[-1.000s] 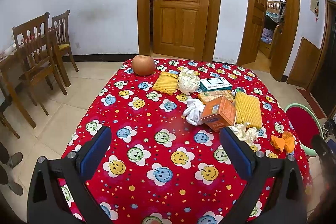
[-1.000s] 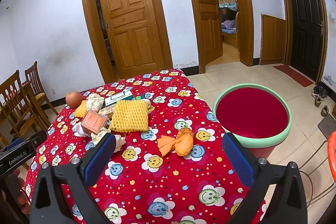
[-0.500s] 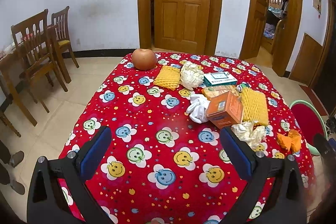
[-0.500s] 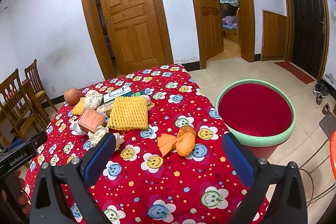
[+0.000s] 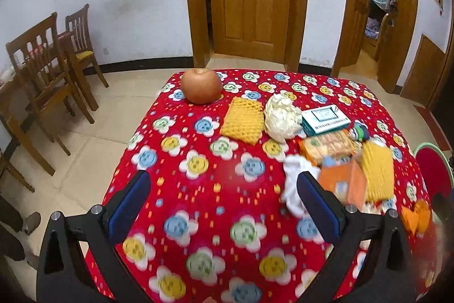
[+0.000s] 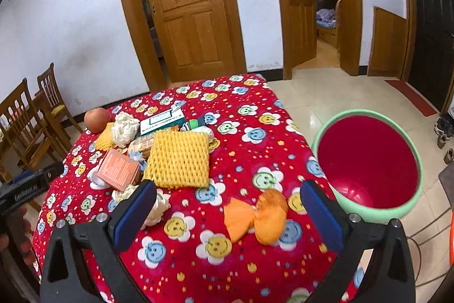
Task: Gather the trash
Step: 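Grasp the yellow foam net sleeve with the left tool while the right tool grasps the yellow foam net sheet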
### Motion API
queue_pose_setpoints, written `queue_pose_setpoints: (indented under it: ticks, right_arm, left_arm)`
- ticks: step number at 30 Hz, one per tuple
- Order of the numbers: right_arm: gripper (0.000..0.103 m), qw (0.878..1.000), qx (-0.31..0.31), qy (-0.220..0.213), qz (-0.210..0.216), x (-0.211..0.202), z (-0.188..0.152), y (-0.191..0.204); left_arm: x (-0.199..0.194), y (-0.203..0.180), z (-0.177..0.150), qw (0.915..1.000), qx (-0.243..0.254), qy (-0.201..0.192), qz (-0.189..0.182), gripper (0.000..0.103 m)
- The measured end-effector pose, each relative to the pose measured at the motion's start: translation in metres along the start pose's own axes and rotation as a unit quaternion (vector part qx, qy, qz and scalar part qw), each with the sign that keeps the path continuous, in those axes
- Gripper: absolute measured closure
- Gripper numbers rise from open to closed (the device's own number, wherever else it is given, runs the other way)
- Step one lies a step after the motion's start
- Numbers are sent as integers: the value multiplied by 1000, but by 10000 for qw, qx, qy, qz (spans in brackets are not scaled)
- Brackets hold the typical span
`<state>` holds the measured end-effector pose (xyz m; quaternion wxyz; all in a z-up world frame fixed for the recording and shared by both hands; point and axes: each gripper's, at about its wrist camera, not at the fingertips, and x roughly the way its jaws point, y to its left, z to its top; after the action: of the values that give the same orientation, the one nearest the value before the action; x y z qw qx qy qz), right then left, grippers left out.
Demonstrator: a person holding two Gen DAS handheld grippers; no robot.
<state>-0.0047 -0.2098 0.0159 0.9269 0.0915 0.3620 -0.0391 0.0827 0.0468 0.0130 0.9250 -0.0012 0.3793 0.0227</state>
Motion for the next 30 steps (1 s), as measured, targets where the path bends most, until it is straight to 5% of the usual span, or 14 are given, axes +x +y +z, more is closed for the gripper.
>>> queue_pose_setpoints:
  ticks: [7,13,26,30]
  right_arm:
    - [0,9990,-39,408,159,37,15,2]
    - [1,9976,-65,655,203,63,19,5]
    - [39,9918,-129,1142,562,104,10,16]
    - [46,9925,-196,1067,559,105,7,19]
  left_arm:
    - [61,2,34,9992,-59,398,-63,2]
    - [103,-2,48,9981,26,605,-61,13]
    - [150,-6,42,9920,-34,1129,-562,43]
    - [145,-12,38,9908,-44,1093,-792,63]
